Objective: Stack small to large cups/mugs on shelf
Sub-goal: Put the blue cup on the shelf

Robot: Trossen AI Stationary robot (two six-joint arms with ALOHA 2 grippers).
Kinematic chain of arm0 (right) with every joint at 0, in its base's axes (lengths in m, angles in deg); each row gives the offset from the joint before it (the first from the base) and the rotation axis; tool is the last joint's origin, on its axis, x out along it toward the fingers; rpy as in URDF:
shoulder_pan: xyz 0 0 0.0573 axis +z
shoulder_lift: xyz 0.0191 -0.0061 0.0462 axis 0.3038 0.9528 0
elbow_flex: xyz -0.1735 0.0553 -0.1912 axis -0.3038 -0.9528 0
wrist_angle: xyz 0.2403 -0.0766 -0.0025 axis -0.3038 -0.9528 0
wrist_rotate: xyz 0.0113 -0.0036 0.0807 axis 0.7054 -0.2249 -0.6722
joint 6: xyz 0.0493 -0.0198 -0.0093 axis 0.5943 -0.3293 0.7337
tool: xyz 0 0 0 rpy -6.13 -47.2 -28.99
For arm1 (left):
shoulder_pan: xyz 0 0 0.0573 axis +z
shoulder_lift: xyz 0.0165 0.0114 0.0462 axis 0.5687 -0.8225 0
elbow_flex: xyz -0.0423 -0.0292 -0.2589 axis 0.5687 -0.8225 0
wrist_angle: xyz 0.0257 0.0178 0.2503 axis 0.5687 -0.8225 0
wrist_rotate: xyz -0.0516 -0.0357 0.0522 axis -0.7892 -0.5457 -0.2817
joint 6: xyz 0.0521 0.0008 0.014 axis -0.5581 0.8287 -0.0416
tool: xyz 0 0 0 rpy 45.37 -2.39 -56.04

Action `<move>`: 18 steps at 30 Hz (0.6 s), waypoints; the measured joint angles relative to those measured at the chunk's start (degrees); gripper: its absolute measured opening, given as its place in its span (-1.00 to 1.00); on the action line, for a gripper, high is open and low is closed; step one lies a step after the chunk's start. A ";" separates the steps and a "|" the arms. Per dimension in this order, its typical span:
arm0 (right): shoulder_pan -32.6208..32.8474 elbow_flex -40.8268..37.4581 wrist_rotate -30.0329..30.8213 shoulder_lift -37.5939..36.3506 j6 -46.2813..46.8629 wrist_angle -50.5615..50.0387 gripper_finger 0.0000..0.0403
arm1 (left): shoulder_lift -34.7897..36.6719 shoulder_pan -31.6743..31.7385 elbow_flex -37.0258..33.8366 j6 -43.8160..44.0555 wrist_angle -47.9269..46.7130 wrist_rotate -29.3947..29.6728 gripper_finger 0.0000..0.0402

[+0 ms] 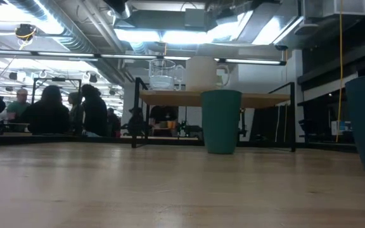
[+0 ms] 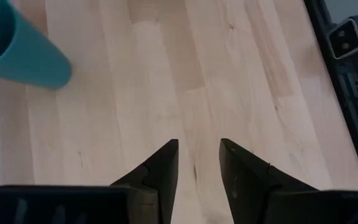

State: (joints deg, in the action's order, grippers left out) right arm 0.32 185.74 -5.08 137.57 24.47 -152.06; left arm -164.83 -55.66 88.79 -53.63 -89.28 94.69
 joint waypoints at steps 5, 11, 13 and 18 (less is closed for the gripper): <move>8.90 -9.06 3.32 -4.27 7.12 0.03 -0.21 | 0.00 -1.28 0.00 0.20 0.00 0.85 -0.44; 18.81 -23.20 2.52 -10.43 16.62 -0.05 -0.21 | 0.00 -2.70 0.00 0.13 -1.63 1.03 -0.44; 22.52 -28.03 2.44 -12.50 23.20 0.14 -0.21 | 0.00 -2.74 0.00 0.11 -2.02 1.02 -0.44; 32.34 -39.73 3.26 -15.31 39.34 2.33 -0.21 | 0.00 -2.72 -0.01 0.13 -2.29 1.08 -0.44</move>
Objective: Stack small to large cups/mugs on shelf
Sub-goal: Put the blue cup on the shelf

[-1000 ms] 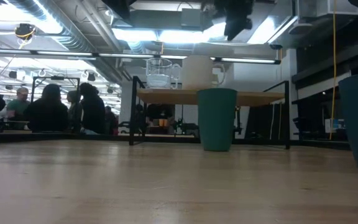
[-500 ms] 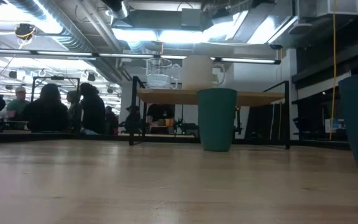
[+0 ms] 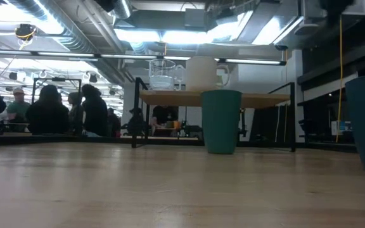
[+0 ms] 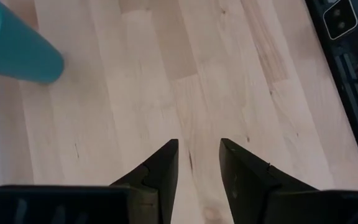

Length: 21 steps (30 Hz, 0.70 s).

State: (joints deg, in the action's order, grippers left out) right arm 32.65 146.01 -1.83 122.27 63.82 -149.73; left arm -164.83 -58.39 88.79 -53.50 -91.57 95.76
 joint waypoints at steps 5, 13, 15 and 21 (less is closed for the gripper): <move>7.96 -9.01 -0.49 0.46 8.24 5.58 -0.21 | 0.00 0.00 0.00 0.02 0.89 0.00 -0.44; 12.62 -16.95 -0.47 0.61 11.82 16.30 -0.21 | 0.00 0.00 0.00 0.02 1.38 0.02 -0.44; 12.80 -18.42 -0.47 0.58 11.80 18.48 -0.21 | 0.00 0.00 0.01 0.02 1.39 0.02 -0.44; 12.87 -23.68 -1.71 0.59 11.73 22.39 -0.21 | 0.00 0.00 0.01 -0.10 1.41 0.14 -0.44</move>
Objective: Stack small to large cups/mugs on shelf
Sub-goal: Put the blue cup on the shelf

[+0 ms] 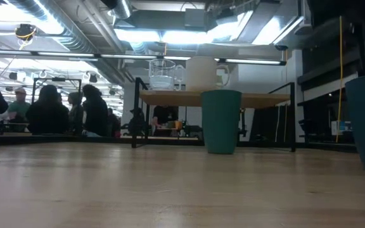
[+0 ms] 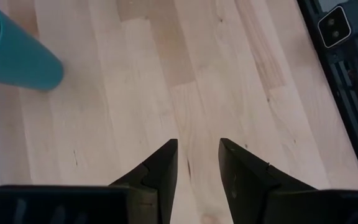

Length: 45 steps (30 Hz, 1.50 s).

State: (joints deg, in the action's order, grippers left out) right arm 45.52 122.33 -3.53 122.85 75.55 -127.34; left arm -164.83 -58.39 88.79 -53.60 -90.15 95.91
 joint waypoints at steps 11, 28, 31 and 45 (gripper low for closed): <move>0.00 -5.70 -2.35 0.01 -0.01 5.18 -0.21 | 0.00 0.09 0.00 -0.05 0.02 3.17 -0.44; -1.22 -13.43 -2.56 0.04 3.37 14.32 -0.43 | 0.00 0.09 0.00 -0.48 0.06 4.21 -0.44; -1.64 -11.89 -2.52 0.04 3.23 14.67 -0.72 | 0.00 0.09 0.00 -0.49 0.09 4.23 -0.44; -14.54 21.36 3.40 0.04 -18.13 -8.33 -0.96 | 0.00 0.09 0.00 -0.51 0.09 4.23 -0.44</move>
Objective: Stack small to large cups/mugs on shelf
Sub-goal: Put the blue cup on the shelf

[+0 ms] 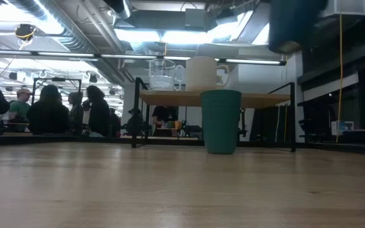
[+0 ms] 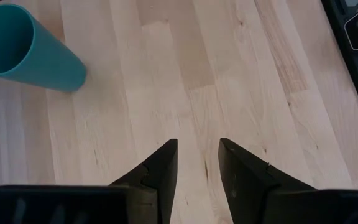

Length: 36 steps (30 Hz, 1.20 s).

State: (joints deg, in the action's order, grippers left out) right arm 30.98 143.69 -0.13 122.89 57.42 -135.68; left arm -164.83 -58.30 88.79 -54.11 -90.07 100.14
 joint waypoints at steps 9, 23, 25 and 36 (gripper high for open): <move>-15.10 21.02 11.02 -0.09 -11.25 -11.22 -0.96 | 0.00 0.00 0.00 -0.02 0.00 0.00 -0.44; -39.41 25.37 2.28 7.56 -27.99 -10.73 -0.97 | 0.00 0.00 0.00 -0.02 -0.01 0.00 -0.44; -41.88 25.37 -1.19 9.54 -30.03 -11.12 -0.97 | 0.00 0.00 0.00 -0.02 0.00 0.00 -0.44; -48.49 25.34 -3.53 18.02 -35.79 -12.50 -0.97 | -0.01 0.00 0.00 0.00 -0.02 0.00 -0.44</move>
State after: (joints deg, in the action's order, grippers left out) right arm -17.51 169.04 -3.65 140.91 21.63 -148.18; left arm -164.84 -58.30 88.79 -54.11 -90.09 100.14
